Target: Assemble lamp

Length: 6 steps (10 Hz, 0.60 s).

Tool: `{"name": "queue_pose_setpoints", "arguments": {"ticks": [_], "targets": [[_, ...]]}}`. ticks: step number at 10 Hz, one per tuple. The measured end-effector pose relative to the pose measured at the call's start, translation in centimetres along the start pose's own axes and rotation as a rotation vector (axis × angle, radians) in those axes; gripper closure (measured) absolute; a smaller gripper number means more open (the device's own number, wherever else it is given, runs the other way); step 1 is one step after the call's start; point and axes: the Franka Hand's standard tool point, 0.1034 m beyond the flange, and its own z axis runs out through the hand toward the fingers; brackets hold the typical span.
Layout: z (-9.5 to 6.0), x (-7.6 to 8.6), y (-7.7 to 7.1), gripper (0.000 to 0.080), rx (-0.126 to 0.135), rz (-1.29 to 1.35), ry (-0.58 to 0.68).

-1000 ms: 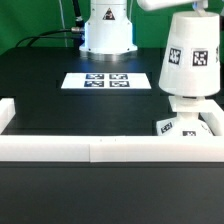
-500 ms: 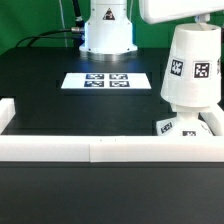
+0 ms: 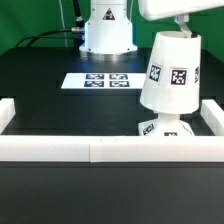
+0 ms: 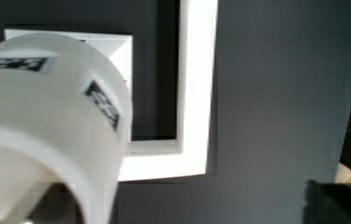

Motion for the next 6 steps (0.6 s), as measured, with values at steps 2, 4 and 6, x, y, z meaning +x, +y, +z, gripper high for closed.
{"name": "queue_pose_setpoints", "arguments": {"ticks": [2, 4, 6], "targets": [[-1.0, -0.3, -0.2, 0.0125, 0.001, 0.002, 0.002], [-2.6, -0.8, -1.0, 0.01, 0.0, 0.032, -0.008], [-3.3, -1.6, -2.0, 0.01, 0.001, 0.116, -0.004]]}}
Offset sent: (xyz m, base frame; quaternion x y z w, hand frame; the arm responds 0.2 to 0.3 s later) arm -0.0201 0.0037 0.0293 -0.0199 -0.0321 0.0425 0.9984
